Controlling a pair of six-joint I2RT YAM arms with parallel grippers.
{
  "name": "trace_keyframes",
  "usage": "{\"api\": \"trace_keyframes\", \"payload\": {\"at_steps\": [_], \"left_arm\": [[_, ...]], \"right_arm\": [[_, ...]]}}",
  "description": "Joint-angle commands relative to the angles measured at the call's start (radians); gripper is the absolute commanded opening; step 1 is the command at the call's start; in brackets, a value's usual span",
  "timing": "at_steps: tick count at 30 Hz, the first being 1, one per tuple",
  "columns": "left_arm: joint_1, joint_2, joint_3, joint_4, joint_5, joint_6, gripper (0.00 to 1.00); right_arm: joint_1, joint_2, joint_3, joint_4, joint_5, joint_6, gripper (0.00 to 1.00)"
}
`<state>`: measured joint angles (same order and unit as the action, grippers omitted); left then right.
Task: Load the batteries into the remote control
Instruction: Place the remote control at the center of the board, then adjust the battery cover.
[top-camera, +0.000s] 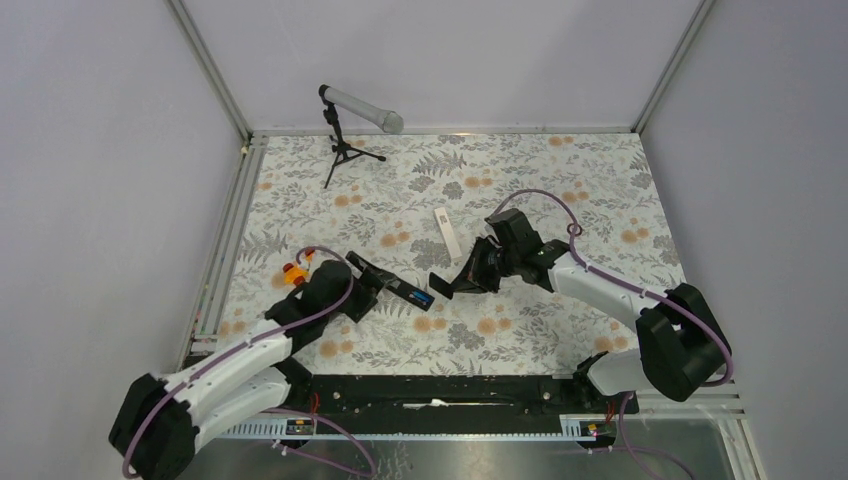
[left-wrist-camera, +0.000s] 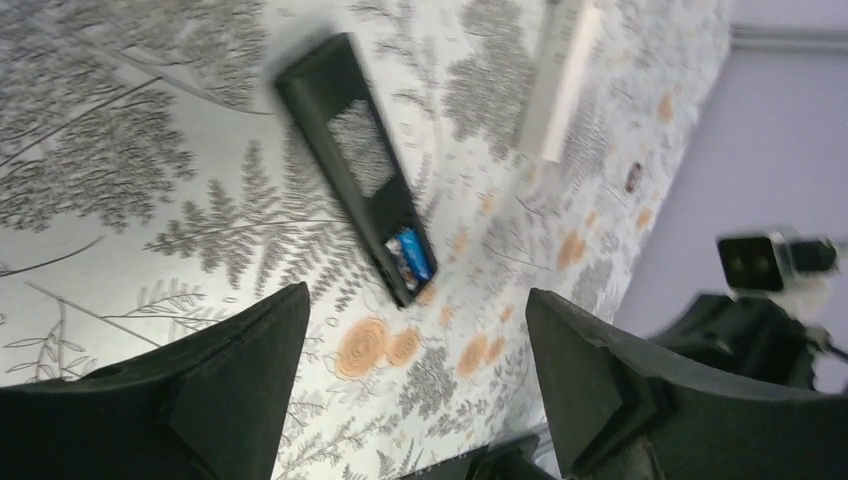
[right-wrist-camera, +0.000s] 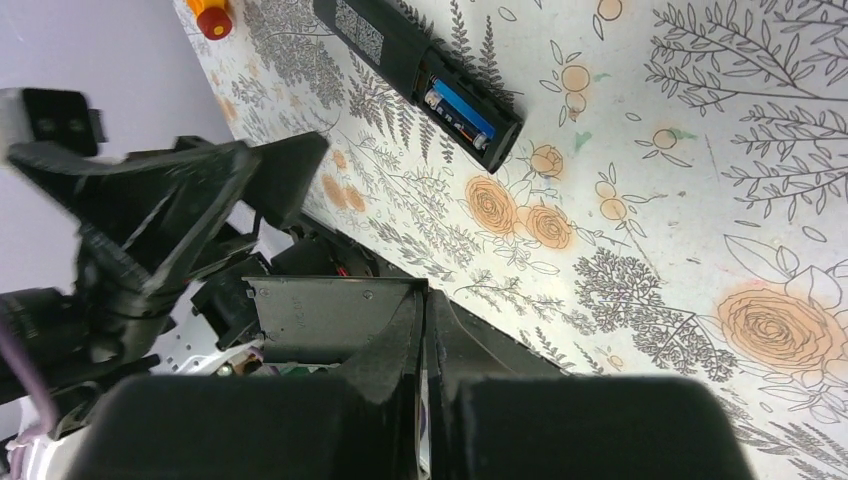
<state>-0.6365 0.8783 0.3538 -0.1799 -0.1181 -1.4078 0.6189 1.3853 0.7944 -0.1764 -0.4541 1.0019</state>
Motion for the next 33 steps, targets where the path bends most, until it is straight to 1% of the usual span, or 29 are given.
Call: {"api": "trace_keyframes", "payload": {"at_steps": [1,3,4,7,9,11,15,18,20,22,24,29,32,33], "left_arm": [[-0.005,-0.122,0.118,-0.049,0.048,0.220,0.84],[-0.002,-0.157,0.173,-0.077,0.090,0.274,0.85],[-0.003,-0.163,0.193,-0.065,0.137,0.298,0.86],[-0.003,-0.117,0.241,0.031,0.338,0.345,0.85],[-0.007,-0.042,0.277,0.064,0.472,0.367,0.81],[-0.015,0.024,0.309,0.074,0.525,0.395,0.75],[-0.020,0.075,0.344,0.069,0.523,0.389,0.66],[-0.025,0.105,0.357,0.078,0.528,0.365,0.56],[-0.032,0.120,0.359,0.080,0.525,0.348,0.47],[-0.038,0.132,0.359,0.085,0.523,0.331,0.39],[-0.041,0.144,0.360,0.085,0.520,0.313,0.35],[-0.051,0.175,0.361,0.101,0.516,0.267,0.30],[-0.056,0.192,0.362,0.106,0.513,0.264,0.21],[-0.058,0.195,0.364,0.106,0.512,0.270,0.15]], "right_arm": [[-0.009,-0.032,0.072,-0.023,-0.003,-0.147,0.00],[-0.009,-0.048,0.092,-0.041,0.018,-0.207,0.00],[-0.008,-0.057,0.098,-0.045,0.027,-0.228,0.00],[-0.007,-0.060,0.114,-0.045,0.010,-0.265,0.00],[-0.007,-0.049,0.123,-0.033,-0.020,-0.264,0.00],[-0.005,-0.040,0.131,-0.031,-0.041,-0.257,0.00],[-0.004,-0.038,0.143,-0.044,-0.059,-0.255,0.00],[-0.004,-0.034,0.144,-0.054,-0.067,-0.260,0.00],[-0.004,-0.031,0.143,-0.056,-0.076,-0.261,0.00],[-0.002,-0.026,0.142,-0.056,-0.081,-0.262,0.00],[-0.001,-0.019,0.144,-0.057,-0.081,-0.268,0.00],[0.001,0.002,0.157,-0.053,-0.077,-0.277,0.00],[0.001,0.009,0.169,-0.052,-0.079,-0.279,0.00],[0.002,0.010,0.172,-0.053,-0.082,-0.280,0.00]]}}
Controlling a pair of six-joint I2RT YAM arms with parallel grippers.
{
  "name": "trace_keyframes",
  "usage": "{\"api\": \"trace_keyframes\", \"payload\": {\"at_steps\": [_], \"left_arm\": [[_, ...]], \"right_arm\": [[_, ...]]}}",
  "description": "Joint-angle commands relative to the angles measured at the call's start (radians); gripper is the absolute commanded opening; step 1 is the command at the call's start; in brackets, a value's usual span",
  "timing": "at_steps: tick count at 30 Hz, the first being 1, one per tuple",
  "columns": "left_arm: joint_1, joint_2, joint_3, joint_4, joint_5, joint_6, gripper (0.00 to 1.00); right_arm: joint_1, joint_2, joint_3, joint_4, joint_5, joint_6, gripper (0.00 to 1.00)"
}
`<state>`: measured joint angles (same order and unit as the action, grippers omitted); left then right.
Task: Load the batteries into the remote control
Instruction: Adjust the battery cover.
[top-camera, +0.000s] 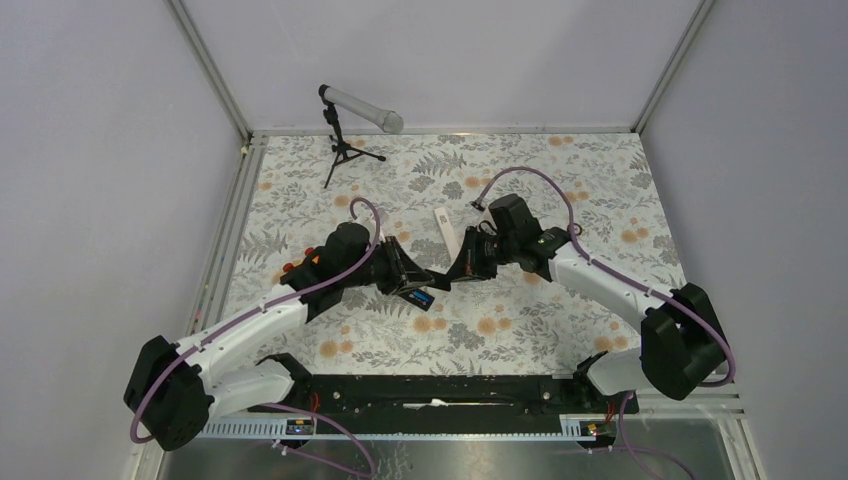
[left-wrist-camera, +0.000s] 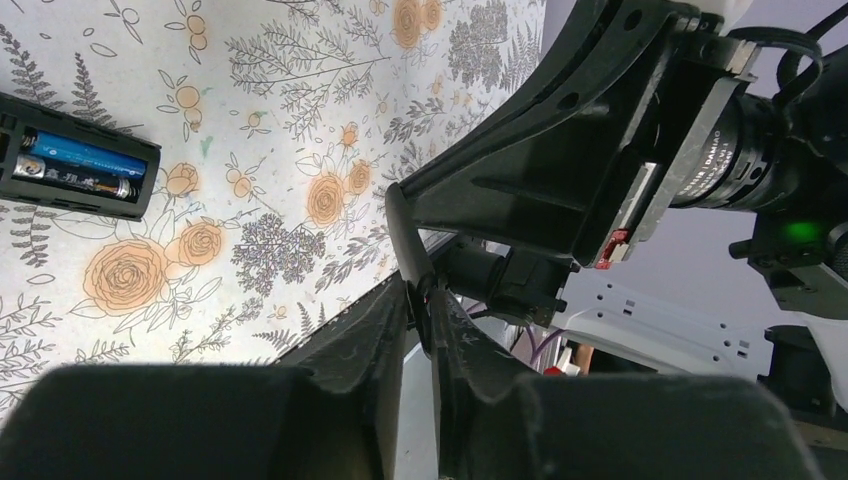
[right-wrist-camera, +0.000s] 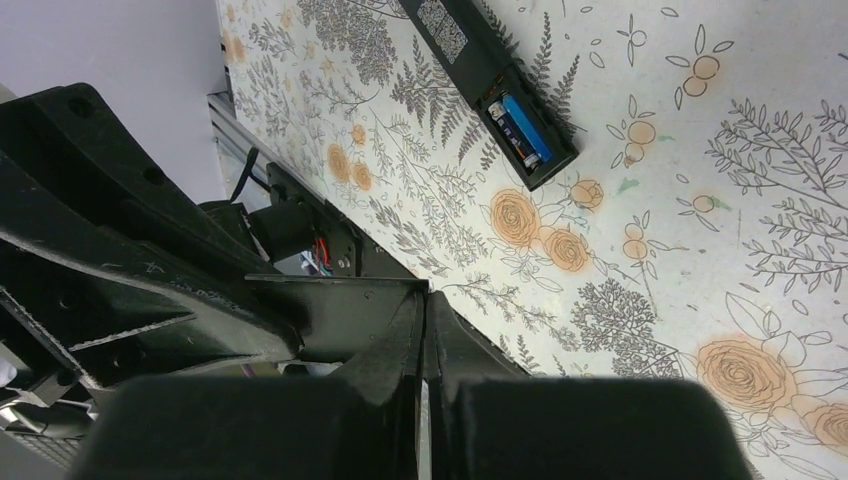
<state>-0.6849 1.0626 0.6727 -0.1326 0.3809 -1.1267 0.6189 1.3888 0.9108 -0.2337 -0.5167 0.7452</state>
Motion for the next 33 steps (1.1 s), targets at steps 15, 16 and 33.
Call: {"api": "trace_keyframes", "payload": {"at_steps": [15,16,33], "left_arm": [[-0.010,-0.040,0.214,-0.080,-0.038,0.614,0.00],[-0.009,-0.052,0.234,-0.093,-0.061,0.668,0.00],[-0.012,-0.317,0.144,0.211,0.189,1.614,0.00]], "right_arm": [[-0.070,-0.227,0.010,-0.002,-0.009,0.184,0.72],[-0.090,-0.247,0.008,-0.003,-0.035,0.224,0.73],[-0.182,-0.267,0.090,0.382,-0.460,0.313,0.94]]}}
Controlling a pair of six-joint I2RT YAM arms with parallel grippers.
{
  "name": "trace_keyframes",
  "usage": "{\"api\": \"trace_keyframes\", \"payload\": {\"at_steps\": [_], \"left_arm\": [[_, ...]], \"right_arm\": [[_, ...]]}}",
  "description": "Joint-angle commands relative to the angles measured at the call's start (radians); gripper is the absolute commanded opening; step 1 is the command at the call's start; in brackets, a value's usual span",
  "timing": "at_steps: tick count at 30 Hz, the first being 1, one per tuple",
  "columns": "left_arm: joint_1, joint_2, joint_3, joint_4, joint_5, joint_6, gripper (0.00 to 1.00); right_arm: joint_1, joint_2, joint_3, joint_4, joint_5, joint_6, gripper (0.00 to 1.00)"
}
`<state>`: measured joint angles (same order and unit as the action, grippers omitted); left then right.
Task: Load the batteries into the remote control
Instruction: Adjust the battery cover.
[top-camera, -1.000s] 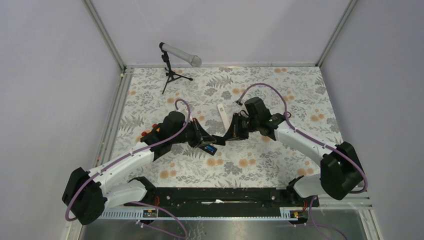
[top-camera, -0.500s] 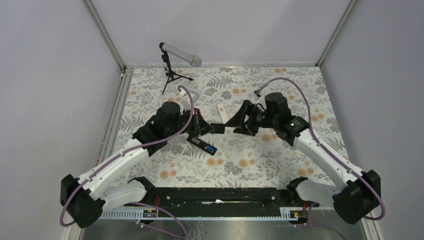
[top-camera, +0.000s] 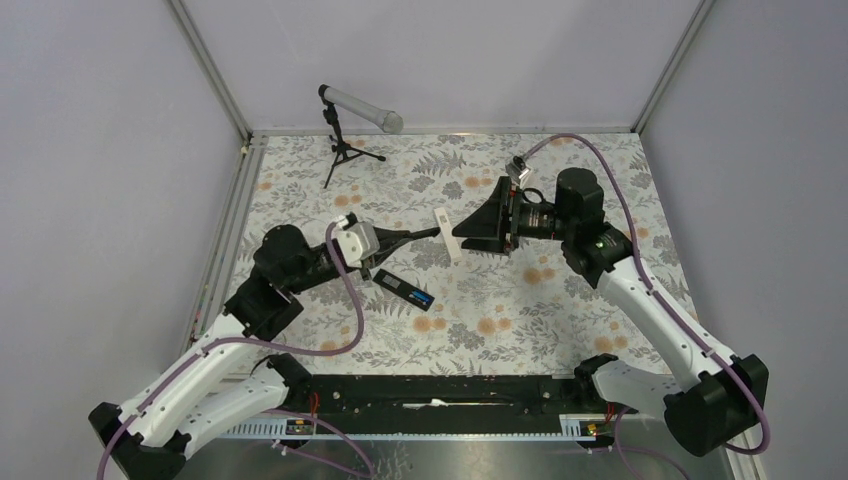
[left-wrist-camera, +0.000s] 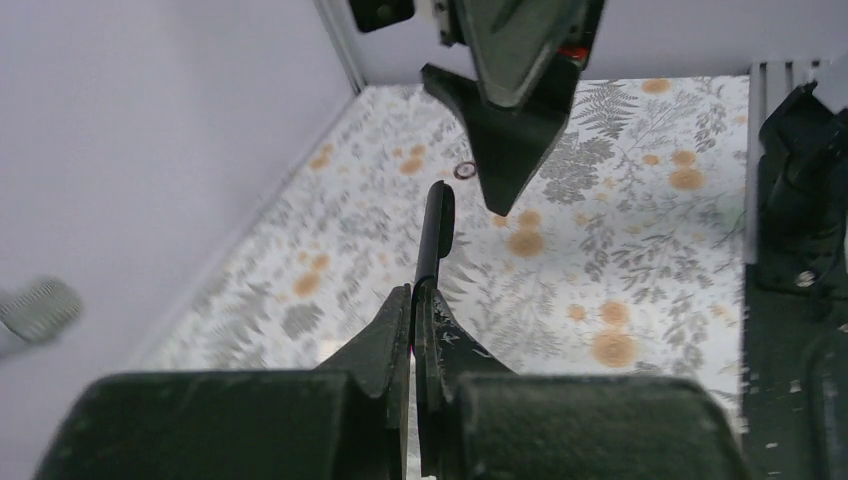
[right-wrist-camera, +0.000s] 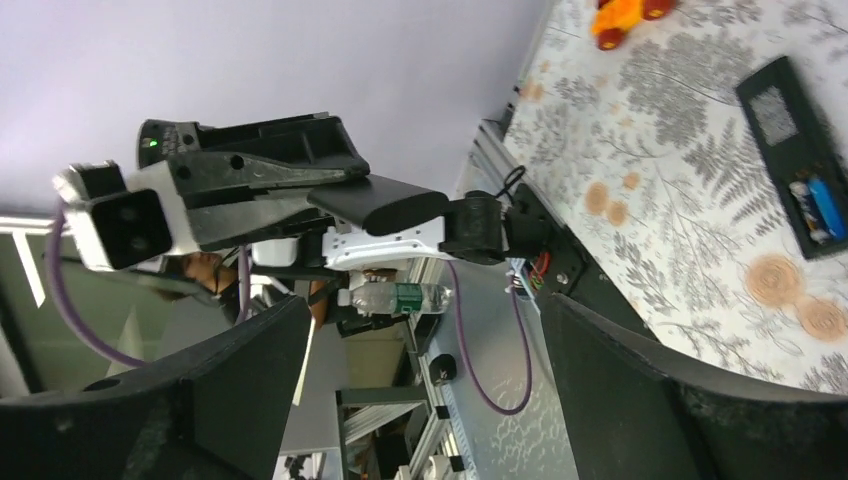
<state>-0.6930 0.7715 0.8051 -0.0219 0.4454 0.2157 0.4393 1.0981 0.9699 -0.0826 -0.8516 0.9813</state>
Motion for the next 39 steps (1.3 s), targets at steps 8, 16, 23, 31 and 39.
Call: {"api": "trace_keyframes", "payload": {"at_steps": [8,16,23,31,39], "left_arm": [[-0.026,-0.042,0.020,0.044,0.139,0.755,0.00],[-0.118,-0.090,0.006,-0.116,0.065,1.364,0.00],[-0.144,-0.088,-0.001,-0.119,-0.013,1.483,0.00],[-0.144,-0.088,-0.011,-0.108,-0.008,1.501,0.00],[-0.147,-0.114,-0.013,-0.109,0.007,1.458,0.03]], "right_arm": [[0.008,0.101,0.106,0.257,-0.134,0.088,0.93],[0.076,0.236,0.308,0.184,-0.222,-0.062,0.92],[0.145,0.266,0.195,0.252,-0.152,0.072,0.77],[0.157,0.233,0.144,0.352,-0.134,0.206,0.46],[0.157,0.225,0.033,0.665,-0.092,0.468,0.38]]}}
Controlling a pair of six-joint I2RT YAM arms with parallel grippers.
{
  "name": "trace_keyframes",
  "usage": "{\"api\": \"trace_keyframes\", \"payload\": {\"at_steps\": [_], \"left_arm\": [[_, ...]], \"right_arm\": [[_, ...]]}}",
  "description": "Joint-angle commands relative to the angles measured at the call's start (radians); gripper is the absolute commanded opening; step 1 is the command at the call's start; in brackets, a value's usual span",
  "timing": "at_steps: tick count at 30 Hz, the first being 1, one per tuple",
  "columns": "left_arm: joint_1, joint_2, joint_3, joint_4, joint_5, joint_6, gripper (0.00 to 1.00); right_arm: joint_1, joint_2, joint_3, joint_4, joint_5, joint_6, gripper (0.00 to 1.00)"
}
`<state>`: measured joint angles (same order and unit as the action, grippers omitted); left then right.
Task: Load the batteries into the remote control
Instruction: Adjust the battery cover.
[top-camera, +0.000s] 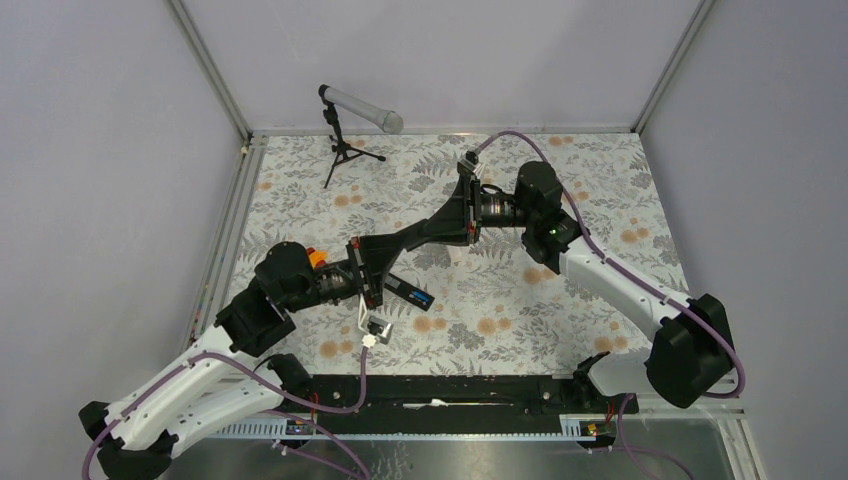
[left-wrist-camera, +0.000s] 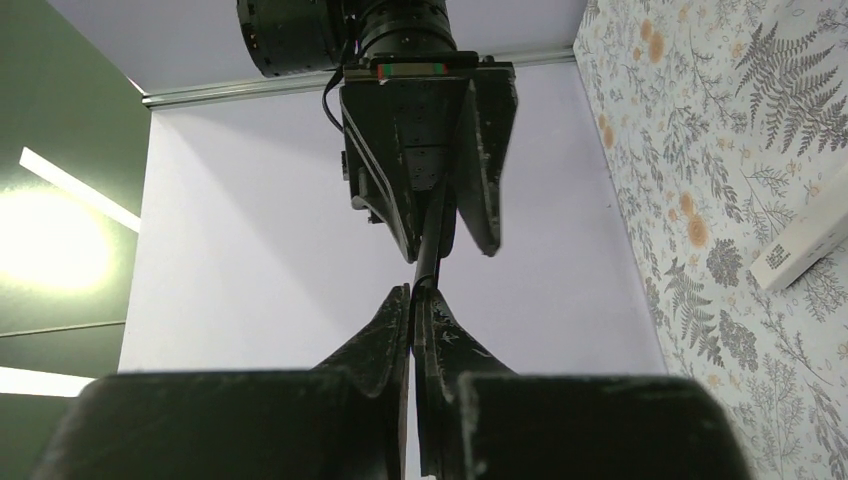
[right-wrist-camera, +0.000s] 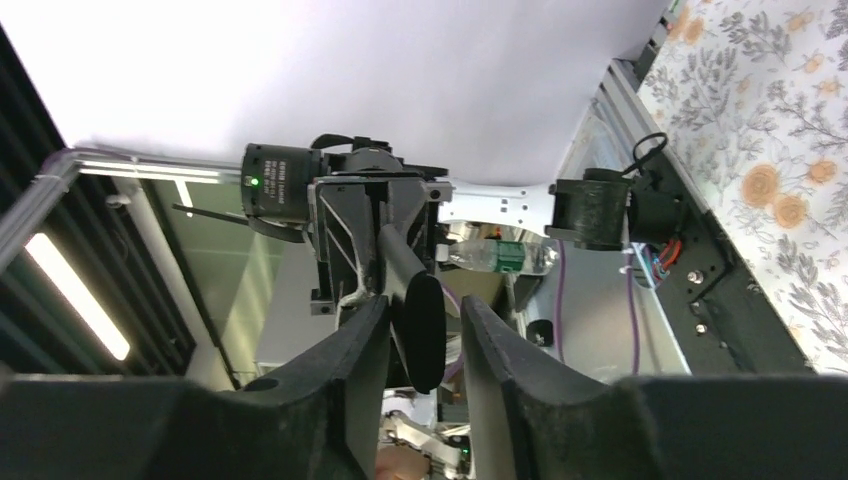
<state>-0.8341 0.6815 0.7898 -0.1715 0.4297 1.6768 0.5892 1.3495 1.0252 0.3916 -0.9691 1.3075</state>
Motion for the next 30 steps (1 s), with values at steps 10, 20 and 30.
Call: {"api": "trace_keyframes", "payload": {"at_steps": [10,20,30], "left_arm": [[-0.006,-0.045,-0.013,0.041,0.027,-0.057,0.11],[-0.017,-0.067,-0.010,0.040,-0.021,-0.296,0.99],[-0.017,-0.111,-0.019,0.322,-0.640,-1.787,0.99]], "right_arm": [[0.007,-0.046,-0.086,0.322,0.066,0.238,0.09],[0.002,-0.126,-0.105,0.288,0.215,0.282,0.00],[-0.030,-0.164,-0.068,0.015,0.330,0.037,0.00]]}}
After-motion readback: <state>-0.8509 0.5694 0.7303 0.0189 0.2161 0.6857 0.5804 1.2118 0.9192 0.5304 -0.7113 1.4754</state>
